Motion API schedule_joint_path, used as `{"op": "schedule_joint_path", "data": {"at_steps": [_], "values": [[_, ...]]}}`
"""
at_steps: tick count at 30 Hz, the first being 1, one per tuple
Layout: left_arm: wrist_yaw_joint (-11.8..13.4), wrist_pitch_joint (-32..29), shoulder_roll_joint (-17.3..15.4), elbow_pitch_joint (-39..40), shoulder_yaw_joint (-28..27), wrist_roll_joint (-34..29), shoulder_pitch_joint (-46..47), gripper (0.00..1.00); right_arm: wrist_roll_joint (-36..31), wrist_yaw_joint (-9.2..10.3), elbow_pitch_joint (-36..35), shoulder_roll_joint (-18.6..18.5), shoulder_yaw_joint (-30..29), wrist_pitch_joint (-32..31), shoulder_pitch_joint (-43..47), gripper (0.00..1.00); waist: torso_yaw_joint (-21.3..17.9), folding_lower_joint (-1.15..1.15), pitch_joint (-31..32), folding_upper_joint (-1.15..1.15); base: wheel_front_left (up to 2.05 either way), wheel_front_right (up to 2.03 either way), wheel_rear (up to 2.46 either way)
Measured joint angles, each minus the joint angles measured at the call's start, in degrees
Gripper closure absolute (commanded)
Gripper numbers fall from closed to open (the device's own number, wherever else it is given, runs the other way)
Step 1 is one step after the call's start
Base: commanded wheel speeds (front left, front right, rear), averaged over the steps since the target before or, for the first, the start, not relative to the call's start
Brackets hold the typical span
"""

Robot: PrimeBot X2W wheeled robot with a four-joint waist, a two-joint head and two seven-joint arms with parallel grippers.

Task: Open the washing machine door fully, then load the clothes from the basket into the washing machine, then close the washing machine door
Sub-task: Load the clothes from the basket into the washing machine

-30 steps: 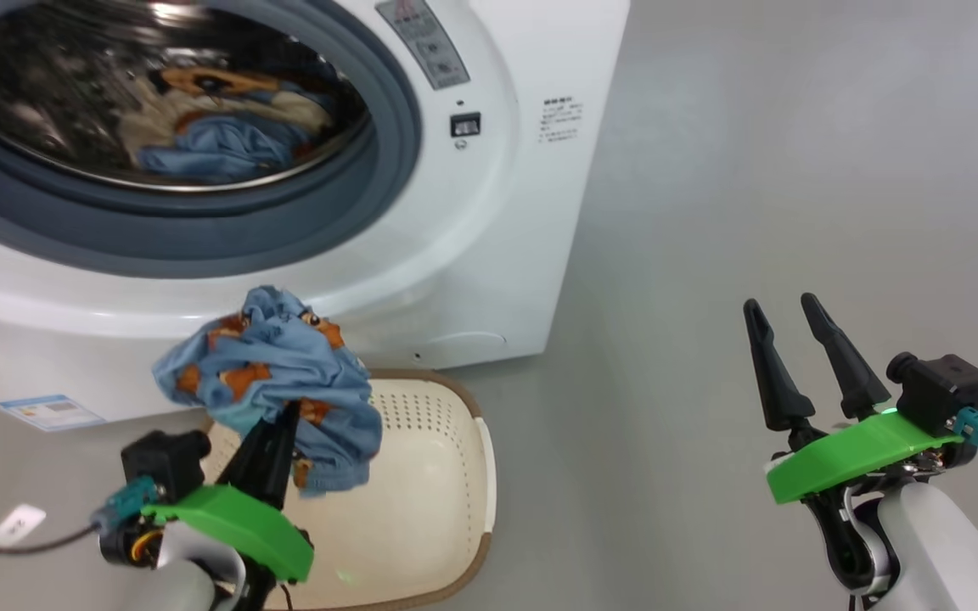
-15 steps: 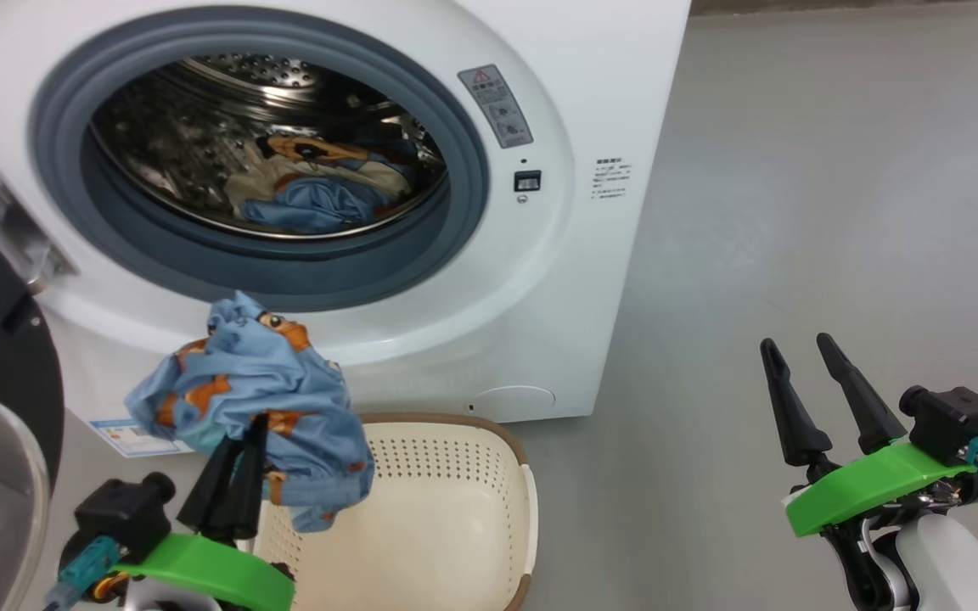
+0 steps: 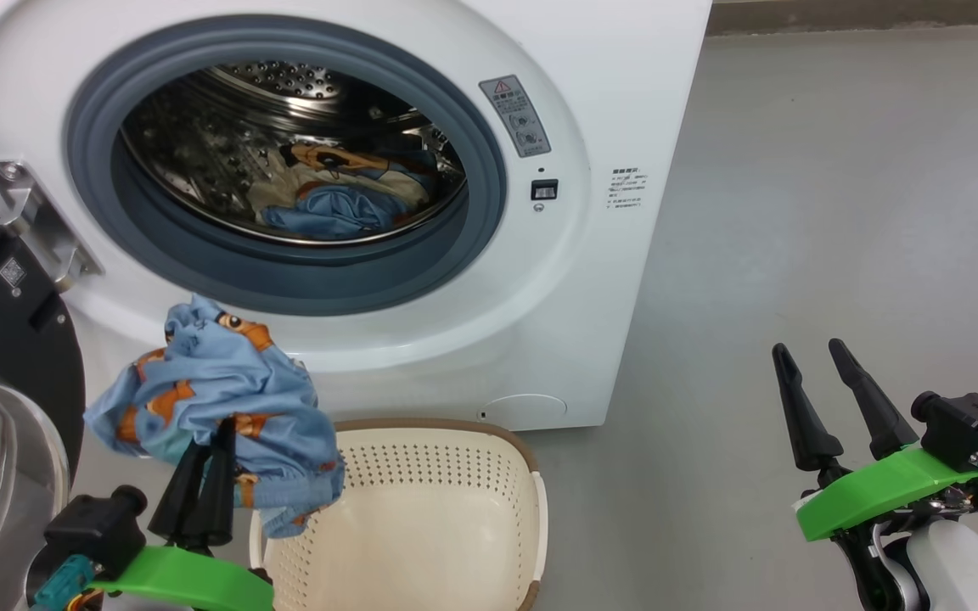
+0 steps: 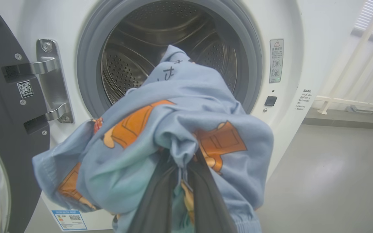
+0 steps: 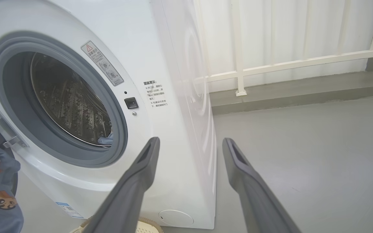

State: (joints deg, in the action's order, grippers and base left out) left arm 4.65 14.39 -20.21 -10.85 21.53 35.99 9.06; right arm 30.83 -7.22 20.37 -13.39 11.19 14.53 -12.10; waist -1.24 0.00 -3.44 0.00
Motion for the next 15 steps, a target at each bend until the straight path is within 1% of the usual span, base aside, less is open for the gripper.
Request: {"op": "schedule_joint_path", "data": {"at_steps": [8,13,15], "values": [[-0.4,0.0,1.4,0.0,-1.1,-0.7,0.0,1.0,0.0,0.0,-0.2,-0.1,0.0,0.0,0.0,0.0,-0.1,0.0,0.0,0.0,0.0,0.0,0.0],[-0.7,0.0,1.4,-0.1,-1.3,-1.0,0.0,1.0,0.0,0.0,-0.3,-0.1,0.0,0.0,0.0,0.0,-0.4,0.0,-0.2,0.0,0.0,0.0,0.0],[-1.2,0.0,1.3,-0.3,-1.2,-1.3,0.0,1.0,0.0,0.0,-0.3,-0.1,0.0,0.0,0.0,0.0,-0.5,0.0,-0.3,0.0,0.0,0.0,0.0]]}}
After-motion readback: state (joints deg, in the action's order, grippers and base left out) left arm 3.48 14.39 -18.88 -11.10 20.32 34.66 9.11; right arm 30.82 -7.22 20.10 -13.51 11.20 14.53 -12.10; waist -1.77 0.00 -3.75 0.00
